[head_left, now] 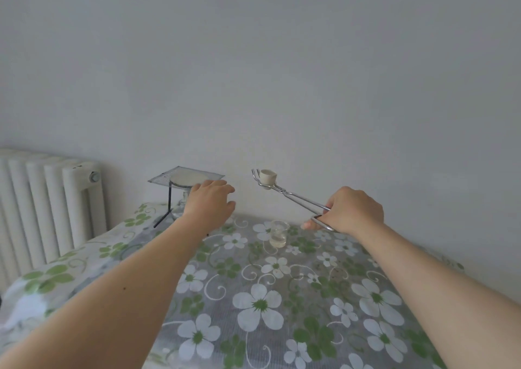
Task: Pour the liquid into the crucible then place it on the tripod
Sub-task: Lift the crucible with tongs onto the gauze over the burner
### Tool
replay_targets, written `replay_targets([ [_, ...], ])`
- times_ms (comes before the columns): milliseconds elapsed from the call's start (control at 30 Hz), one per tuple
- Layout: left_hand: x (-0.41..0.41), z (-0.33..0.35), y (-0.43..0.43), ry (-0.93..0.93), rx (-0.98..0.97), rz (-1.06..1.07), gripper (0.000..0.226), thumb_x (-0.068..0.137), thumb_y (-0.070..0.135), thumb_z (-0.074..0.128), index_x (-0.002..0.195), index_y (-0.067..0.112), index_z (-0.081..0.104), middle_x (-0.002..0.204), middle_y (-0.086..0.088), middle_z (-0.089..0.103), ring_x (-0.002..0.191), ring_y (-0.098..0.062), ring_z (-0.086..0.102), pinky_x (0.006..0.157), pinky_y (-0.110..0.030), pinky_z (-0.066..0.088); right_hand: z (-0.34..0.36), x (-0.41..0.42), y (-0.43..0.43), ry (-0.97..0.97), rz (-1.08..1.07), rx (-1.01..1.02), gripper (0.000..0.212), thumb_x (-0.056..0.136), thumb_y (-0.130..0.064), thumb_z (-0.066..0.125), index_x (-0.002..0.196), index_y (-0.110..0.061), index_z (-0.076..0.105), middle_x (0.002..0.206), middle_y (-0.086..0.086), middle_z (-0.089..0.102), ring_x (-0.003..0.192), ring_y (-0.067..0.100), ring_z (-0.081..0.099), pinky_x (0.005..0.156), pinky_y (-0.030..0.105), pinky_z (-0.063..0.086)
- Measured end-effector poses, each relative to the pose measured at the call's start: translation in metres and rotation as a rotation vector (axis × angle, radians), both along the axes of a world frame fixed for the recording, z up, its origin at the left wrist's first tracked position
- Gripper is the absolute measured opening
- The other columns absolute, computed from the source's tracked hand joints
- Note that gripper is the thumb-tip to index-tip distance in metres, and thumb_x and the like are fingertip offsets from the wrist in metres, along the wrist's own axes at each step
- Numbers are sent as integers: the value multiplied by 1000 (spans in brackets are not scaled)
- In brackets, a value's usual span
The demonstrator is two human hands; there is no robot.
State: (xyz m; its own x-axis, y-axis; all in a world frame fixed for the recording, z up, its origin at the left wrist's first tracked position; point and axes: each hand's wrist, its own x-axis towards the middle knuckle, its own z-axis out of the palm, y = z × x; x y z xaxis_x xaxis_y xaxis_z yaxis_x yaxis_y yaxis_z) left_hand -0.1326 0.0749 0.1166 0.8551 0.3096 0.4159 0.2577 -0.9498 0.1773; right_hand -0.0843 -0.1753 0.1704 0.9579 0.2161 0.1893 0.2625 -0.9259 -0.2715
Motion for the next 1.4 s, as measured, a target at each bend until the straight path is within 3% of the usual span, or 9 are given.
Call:
replay_targets([
  [833,-28,-9,107,-47,-27,182,42,92,32,47,133,23,50,146,-1,45,136,-23,35,111,-40,26,16,2,129,-29,157,-5,71,47,-68,82,90,-12,74,70,0,65,67,21,60,56,24,38],
  [1167,-29,-18,123,-194,-2,218,39,88,23,51,127,19,56,142,-4,48,132,-26,39,110,-41,28,2,7,161,-18,197,-11,70,47,-71,80,87,-15,70,79,0,72,75,21,65,51,22,35],
  [1400,-30,-23,128,-234,-17,221,39,90,24,51,128,19,54,141,-3,48,133,-25,38,111,-40,27,-5,8,170,-25,211,-7,75,46,-72,79,89,-11,72,70,-1,67,65,20,58,53,23,35],
])
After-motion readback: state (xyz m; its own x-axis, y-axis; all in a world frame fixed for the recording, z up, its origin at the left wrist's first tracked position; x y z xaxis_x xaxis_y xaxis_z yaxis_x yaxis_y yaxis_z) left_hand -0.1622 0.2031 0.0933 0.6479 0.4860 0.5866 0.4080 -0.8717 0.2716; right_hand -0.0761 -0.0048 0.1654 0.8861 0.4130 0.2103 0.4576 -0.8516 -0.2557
